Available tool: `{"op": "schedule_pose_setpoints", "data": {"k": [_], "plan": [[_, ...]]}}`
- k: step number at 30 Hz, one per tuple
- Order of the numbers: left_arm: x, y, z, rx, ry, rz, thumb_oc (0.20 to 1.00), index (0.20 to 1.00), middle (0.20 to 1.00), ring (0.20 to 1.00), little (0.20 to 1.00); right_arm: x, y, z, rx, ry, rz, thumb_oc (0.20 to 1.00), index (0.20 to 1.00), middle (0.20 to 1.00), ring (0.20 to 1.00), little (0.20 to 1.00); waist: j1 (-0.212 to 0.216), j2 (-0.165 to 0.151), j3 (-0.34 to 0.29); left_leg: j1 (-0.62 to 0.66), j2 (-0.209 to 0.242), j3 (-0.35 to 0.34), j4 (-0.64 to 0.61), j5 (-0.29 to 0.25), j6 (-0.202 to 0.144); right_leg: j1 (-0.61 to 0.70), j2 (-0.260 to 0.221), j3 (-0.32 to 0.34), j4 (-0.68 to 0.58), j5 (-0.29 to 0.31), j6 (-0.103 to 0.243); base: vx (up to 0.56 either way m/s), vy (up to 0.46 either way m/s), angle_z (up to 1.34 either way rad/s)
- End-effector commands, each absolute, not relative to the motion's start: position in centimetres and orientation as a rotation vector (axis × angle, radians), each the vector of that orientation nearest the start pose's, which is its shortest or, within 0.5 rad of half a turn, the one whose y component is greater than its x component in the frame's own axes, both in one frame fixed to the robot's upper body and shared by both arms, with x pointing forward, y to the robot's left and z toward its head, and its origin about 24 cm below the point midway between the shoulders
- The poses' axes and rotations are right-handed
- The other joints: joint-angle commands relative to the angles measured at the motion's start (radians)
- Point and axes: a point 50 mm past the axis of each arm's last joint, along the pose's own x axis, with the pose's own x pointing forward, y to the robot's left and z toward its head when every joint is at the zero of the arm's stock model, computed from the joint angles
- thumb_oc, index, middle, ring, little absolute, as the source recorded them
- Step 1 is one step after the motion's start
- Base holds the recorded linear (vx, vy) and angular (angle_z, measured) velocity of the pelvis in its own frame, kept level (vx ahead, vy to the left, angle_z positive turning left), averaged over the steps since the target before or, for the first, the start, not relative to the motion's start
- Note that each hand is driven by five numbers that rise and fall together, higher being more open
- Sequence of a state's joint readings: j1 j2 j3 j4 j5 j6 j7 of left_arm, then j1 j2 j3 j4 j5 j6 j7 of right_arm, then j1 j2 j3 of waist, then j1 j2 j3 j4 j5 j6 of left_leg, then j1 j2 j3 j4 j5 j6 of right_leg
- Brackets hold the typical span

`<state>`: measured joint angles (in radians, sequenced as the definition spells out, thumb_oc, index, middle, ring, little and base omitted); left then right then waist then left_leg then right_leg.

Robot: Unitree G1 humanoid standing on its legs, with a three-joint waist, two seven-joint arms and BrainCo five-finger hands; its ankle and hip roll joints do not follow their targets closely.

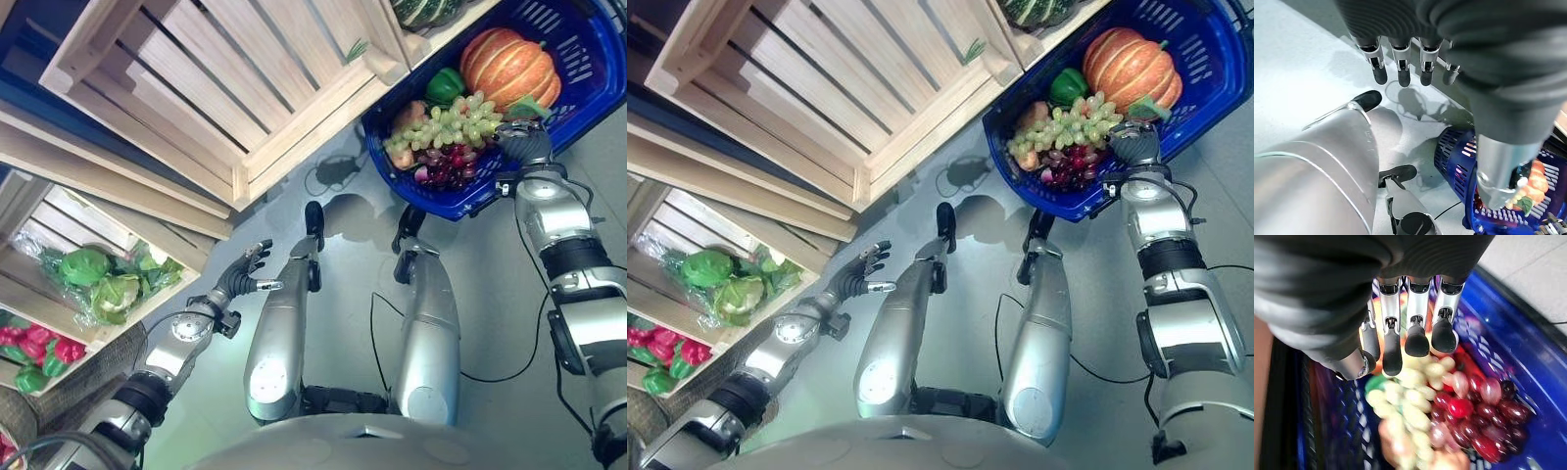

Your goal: Pick up fruits and vegetables into the basket

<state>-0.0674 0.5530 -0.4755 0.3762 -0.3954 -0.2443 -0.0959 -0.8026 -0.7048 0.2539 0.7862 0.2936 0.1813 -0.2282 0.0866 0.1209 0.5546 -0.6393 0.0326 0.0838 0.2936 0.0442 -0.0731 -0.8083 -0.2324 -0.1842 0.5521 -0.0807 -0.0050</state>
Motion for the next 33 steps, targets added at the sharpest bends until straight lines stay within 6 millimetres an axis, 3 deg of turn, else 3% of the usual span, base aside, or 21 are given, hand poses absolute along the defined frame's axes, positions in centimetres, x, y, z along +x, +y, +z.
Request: {"op": "schedule_pose_setpoints", "data": {"k": [1,6,11,12,13,14,22,27,28,33], "plan": [[21.7,17.0,-2.4,0.136,0.233,-0.449,1.000,1.000,1.000,1.000,1.000,36.3,-32.6,16.2,-0.541,0.154,-0.461,0.200,0.200,0.200,0.200,0.200,-0.001,0.119,-0.035,-0.064,0.012,-0.004,0.031,-0.064,0.022,-0.019,0.036,-0.009,0.095,-0.123,0.049,0.00,-0.050,0.06],[22.0,16.3,-2.0,0.125,0.220,-0.471,1.000,1.000,1.000,1.000,1.000,36.5,-33.2,16.1,-0.452,0.206,-0.508,0.200,0.200,0.200,0.200,0.200,0.011,0.129,-0.035,-0.115,0.006,-0.011,0.047,-0.066,0.029,-0.068,0.037,-0.009,0.114,-0.125,0.046,0.00,-0.026,0.09],[21.9,15.2,-2.0,0.101,0.216,-0.507,1.000,1.000,1.000,1.000,1.000,35.9,-34.5,14.7,-0.342,0.279,-0.583,0.200,0.200,0.200,0.200,0.200,0.018,0.142,-0.035,-0.136,-0.001,-0.017,0.053,-0.070,0.035,-0.088,0.038,-0.005,0.113,-0.125,0.043,0.00,0.001,0.05],[21.9,15.1,-2.0,0.092,0.220,-0.513,1.000,1.000,1.000,1.000,1.000,35.9,-34.6,14.6,-0.320,0.283,-0.596,0.473,0.473,0.473,0.473,0.473,0.018,0.143,-0.035,-0.137,-0.003,-0.019,0.054,-0.071,0.037,-0.090,0.038,-0.004,0.113,-0.125,0.042,0.00,0.000,0.00],[21.9,15.0,-2.0,0.089,0.219,-0.517,1.000,1.000,1.000,1.000,1.000,35.8,-34.7,14.5,-0.311,0.280,-0.608,0.859,0.859,0.859,0.859,0.859,0.018,0.143,-0.035,-0.138,-0.004,-0.020,0.054,-0.072,0.037,-0.089,0.039,-0.003,0.111,-0.124,0.042,0.00,0.000,0.00],[21.8,14.9,-2.1,0.085,0.222,-0.523,1.000,1.000,1.000,1.000,1.000,35.7,-34.7,14.3,-0.301,0.276,-0.620,1.000,1.000,1.000,1.000,1.000,0.018,0.143,-0.035,-0.134,-0.006,-0.020,0.052,-0.073,0.039,-0.084,0.041,-0.003,0.106,-0.123,0.043,0.00,0.000,0.00],[21.1,14.8,-2.7,0.070,0.241,-0.517,1.000,1.000,1.000,1.000,1.000,35.6,-34.4,15.1,-0.385,0.130,-0.698,1.000,1.000,1.000,1.000,1.000,0.007,0.131,-0.035,-0.080,-0.006,-0.016,0.042,-0.081,0.038,-0.027,0.045,-0.004,0.080,-0.119,0.045,0.00,0.023,0.00],[20.1,16.3,-4.0,-0.037,0.303,-0.441,1.000,1.000,1.000,1.000,1.000,34.0,-32.1,15.7,-0.514,-0.160,-0.714,1.000,1.000,1.000,1.000,1.000,-0.047,0.091,-0.035,0.063,0.001,0.000,-0.002,-0.087,0.034,0.104,0.055,0.012,0.031,-0.113,0.056,0.00,0.159,-0.07],[20.2,16.5,-4.0,-0.044,0.300,-0.426,1.000,1.000,1.000,1.000,1.000,33.8,-31.6,15.8,-0.531,-0.206,-0.701,1.000,1.000,1.000,1.000,1.000,-0.052,0.086,-0.035,0.059,0.008,0.007,-0.014,-0.060,0.040,0.102,0.057,0.004,0.009,-0.080,0.049,-0.05,0.118,-0.19],[19.5,18.2,-5.2,-0.069,0.346,-0.355,1.000,1.000,1.000,1.000,1.000,31.7,-28.6,13.9,-0.604,-0.337,-0.589,1.000,1.000,1.000,1.000,1.000,-0.089,0.035,-0.035,0.167,0.023,0.013,-0.046,-0.066,0.040,0.217,0.059,0.014,-0.045,-0.062,0.065,0.00,0.048,-0.14]]}}
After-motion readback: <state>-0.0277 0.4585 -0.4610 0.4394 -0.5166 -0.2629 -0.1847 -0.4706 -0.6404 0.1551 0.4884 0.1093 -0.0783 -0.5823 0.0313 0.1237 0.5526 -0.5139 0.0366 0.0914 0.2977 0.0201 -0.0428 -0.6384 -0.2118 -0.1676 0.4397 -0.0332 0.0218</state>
